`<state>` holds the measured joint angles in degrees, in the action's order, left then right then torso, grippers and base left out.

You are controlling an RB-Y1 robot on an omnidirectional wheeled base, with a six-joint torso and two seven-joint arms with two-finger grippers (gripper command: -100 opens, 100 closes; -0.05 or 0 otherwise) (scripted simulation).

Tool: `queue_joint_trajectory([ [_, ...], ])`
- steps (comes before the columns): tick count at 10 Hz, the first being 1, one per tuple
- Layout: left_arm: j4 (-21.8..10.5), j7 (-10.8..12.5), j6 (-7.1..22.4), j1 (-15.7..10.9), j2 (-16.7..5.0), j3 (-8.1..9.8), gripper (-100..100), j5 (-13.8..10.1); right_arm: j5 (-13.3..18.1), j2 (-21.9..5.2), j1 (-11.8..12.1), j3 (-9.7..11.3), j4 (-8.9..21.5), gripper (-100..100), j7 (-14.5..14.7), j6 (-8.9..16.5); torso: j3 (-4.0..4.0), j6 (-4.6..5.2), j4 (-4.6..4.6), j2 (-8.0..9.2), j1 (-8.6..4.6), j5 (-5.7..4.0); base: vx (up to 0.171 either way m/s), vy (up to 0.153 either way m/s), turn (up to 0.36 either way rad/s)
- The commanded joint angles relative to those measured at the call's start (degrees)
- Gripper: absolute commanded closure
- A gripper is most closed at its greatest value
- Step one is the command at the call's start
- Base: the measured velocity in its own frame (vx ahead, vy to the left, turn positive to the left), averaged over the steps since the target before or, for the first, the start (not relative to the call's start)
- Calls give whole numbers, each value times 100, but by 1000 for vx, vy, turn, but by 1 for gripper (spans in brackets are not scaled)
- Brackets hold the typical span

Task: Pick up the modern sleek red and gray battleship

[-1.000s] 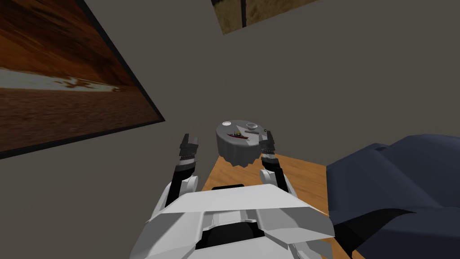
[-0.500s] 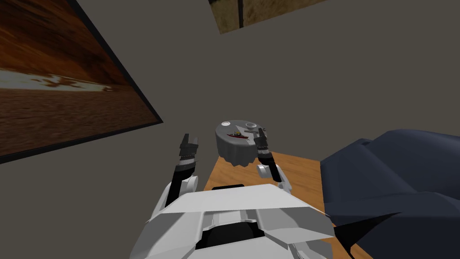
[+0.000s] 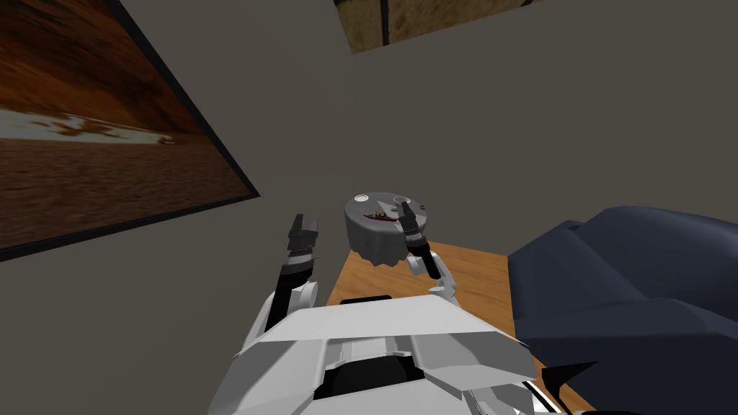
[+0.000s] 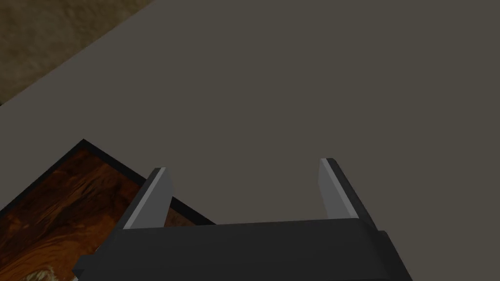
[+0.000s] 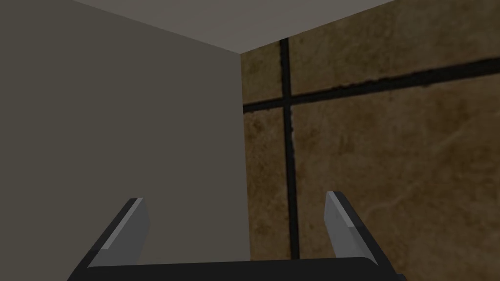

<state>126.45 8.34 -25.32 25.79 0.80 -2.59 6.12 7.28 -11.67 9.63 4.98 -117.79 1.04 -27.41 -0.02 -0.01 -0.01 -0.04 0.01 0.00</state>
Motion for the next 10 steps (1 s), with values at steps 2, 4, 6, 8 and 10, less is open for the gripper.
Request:
queue_joint_trajectory([
  [2,0,0,0,0,0,0,0,0,4,-54,-180,-24,67,-100,-32,-11,0,1,0,1,-1,0,-3,-2,-10],
  [4,0,0,0,0,0,0,0,0,4,-54,-180,-24,67,-100,-32,-11,3,2,1,5,-2,-1,-4,-2,-12],
  [6,0,0,0,0,0,0,0,0,4,-54,-180,-24,67,-100,-32,-11,1,1,0,2,0,0,5,2,15],
  [8,0,0,0,0,0,0,0,0,4,-54,-180,-24,67,-100,-32,-11,0,1,0,1,0,0,2,1,7],
  [10,0,0,0,0,0,0,0,0,56,-410,-359,-36,205,-100,-117,-23,-1,0,-1,-3,1,0,21,10,70],
])
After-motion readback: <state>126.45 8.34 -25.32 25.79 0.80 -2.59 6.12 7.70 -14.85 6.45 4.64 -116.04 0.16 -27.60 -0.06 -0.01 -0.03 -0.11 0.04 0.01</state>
